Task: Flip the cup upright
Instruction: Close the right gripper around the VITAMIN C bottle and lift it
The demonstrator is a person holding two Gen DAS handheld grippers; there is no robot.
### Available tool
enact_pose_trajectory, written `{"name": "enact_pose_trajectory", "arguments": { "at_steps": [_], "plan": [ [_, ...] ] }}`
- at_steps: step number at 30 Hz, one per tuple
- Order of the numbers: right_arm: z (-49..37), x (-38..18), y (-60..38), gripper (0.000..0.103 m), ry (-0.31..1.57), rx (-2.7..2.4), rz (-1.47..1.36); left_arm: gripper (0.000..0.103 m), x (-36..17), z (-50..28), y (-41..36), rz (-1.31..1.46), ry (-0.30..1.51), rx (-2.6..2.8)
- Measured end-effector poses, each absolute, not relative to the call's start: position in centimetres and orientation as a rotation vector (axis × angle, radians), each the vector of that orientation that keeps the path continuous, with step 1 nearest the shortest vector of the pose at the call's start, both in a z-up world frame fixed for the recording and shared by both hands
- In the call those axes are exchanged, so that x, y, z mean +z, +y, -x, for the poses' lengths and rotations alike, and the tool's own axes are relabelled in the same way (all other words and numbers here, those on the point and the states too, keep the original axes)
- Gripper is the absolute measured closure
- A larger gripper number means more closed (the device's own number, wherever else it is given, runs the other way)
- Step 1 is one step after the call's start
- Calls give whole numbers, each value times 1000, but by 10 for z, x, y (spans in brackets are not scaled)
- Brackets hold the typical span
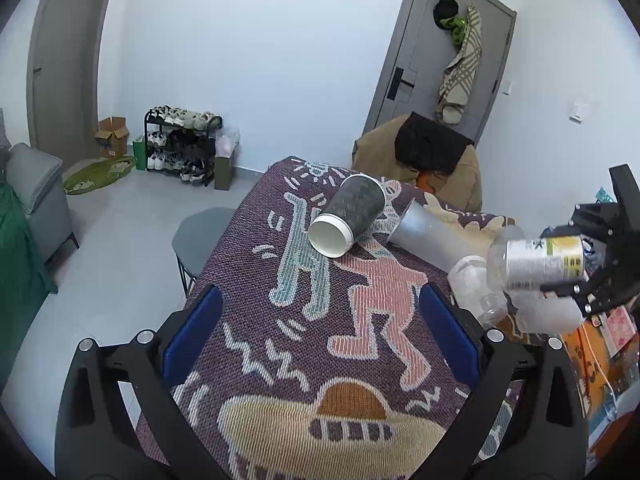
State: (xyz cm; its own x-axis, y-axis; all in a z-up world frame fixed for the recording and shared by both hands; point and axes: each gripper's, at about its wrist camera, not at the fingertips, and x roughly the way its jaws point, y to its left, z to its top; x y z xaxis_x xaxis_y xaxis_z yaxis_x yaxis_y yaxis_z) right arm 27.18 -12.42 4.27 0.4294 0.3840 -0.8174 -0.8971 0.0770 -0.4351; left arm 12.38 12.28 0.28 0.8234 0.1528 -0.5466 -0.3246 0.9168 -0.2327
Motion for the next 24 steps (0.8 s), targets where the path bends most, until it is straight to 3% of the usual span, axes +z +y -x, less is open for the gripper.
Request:
{"name": "enact_pose_trajectory", "arguments": {
  "at_steps": [16, 24],
  "plan": [
    [-158, 16, -108, 42, 633, 1416, 996, 5, 5, -70, 102, 263, 560, 262],
    [-144, -22, -106, 42, 721, 1477, 1002, 5, 5, -61, 97, 241, 572, 257]
  ]
}}
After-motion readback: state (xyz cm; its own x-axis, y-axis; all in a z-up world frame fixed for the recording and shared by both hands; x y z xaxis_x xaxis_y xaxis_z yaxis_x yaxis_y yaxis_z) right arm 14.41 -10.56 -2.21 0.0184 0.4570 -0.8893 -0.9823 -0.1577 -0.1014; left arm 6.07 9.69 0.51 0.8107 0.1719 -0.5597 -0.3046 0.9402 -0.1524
